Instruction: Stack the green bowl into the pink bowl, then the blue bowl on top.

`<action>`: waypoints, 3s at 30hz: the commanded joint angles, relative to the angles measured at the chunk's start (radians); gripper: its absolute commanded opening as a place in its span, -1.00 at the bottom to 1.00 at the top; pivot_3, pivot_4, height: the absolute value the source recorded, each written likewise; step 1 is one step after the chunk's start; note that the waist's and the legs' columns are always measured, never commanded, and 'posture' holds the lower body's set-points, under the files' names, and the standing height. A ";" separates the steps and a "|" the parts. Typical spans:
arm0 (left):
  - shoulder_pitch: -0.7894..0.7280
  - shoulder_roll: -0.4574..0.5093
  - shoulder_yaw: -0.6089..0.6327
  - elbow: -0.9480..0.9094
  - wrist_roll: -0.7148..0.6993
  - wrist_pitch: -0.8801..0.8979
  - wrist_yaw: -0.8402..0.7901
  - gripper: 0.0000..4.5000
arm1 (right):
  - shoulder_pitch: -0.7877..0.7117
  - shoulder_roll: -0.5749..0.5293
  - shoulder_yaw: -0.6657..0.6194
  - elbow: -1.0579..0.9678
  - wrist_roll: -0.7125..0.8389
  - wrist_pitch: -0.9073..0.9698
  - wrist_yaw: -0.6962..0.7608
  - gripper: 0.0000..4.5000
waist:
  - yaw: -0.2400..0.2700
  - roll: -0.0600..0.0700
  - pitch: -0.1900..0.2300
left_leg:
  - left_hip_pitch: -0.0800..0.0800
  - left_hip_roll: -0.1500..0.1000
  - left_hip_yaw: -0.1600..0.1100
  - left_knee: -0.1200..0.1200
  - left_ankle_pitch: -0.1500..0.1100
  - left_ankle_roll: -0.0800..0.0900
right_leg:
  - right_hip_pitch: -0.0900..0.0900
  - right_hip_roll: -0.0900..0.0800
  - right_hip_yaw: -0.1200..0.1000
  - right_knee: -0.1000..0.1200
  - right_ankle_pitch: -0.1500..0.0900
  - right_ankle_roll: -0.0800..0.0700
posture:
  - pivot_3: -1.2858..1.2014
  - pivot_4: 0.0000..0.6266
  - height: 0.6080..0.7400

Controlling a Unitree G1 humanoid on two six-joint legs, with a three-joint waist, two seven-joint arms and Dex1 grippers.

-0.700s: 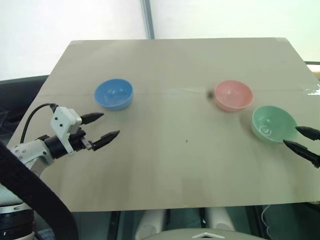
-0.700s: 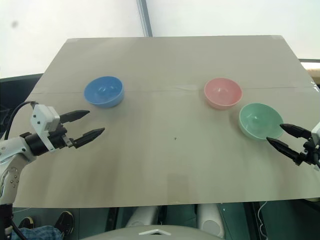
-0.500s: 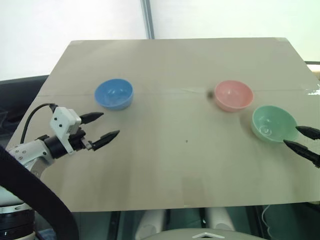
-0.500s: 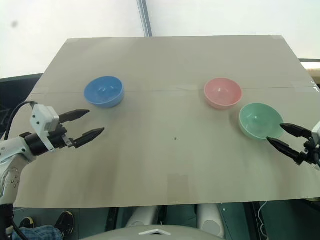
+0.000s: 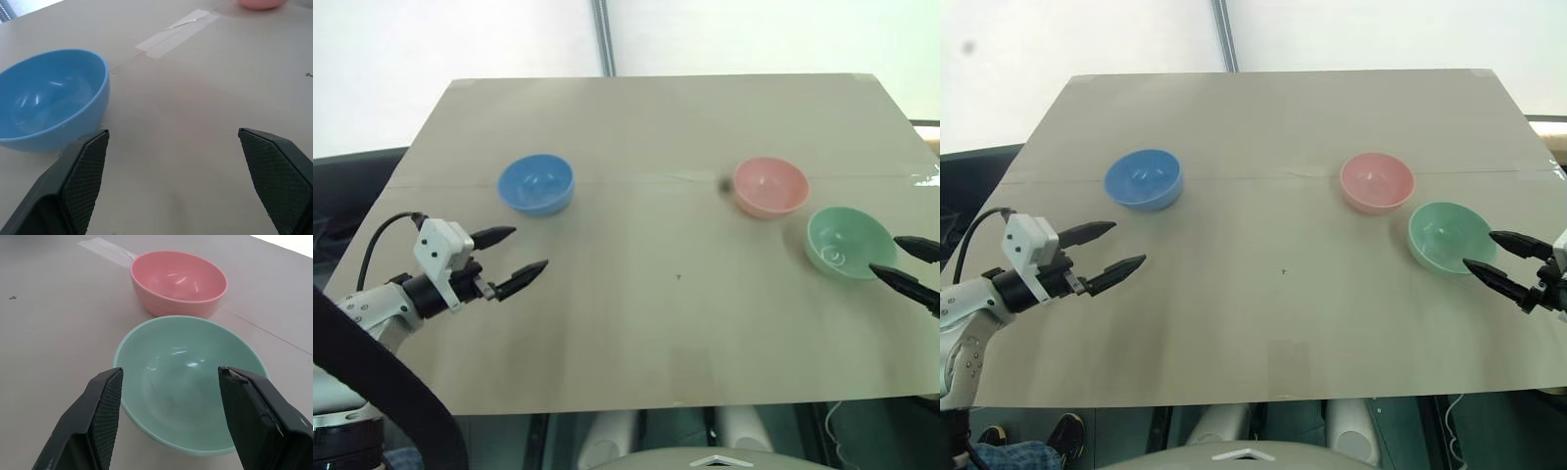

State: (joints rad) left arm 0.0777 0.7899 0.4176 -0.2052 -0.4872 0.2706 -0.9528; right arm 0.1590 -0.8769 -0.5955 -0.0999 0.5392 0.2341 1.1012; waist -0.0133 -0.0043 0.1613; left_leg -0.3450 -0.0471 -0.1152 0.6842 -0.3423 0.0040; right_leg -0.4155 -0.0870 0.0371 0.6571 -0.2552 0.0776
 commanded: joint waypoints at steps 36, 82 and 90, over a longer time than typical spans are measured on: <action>-0.057 0.022 -0.015 -0.067 -0.089 -0.036 -0.137 1.00 | -0.724 -0.027 0.693 -0.083 -0.258 0.347 -0.140 0.51 | -0.004 0.000 0.000 | -0.002 0.000 -0.002 0.000 0.000 0.000 | -0.002 0.000 -0.002 -0.001 0.000 0.000 | 0.03 -0.52 1.00; -0.158 -0.010 -0.109 0.001 -0.047 -0.082 -0.132 1.00 | -0.837 0.125 1.117 -0.569 -0.567 0.503 -0.007 -0.96 | -0.026 0.000 0.000 | -0.026 -0.003 -0.007 0.012 0.000 -0.001 | -0.022 -0.003 -0.010 0.007 0.000 0.000 | 0.03 -0.52 1.00; -0.146 -0.005 -0.104 -0.009 -0.045 -0.071 -0.130 1.00 | -0.843 0.159 1.134 -0.564 -0.552 0.565 -0.018 -0.26 | -0.026 0.000 0.000 | -0.026 -0.003 -0.007 0.013 0.000 -0.001 | -0.022 -0.003 -0.011 0.007 0.000 0.000 | 0.03 -0.52 1.00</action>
State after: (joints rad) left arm -0.0734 0.7697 0.3018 -0.1883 -0.5320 0.2050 -1.0854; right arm -0.6634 -0.7214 0.5449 -0.6325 -0.0251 0.7893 1.0862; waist -0.0398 -0.0042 0.1612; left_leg -0.3709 -0.0499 -0.1225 0.6974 -0.3419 0.0032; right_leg -0.4375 -0.0898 0.0264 0.6638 -0.2549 0.0774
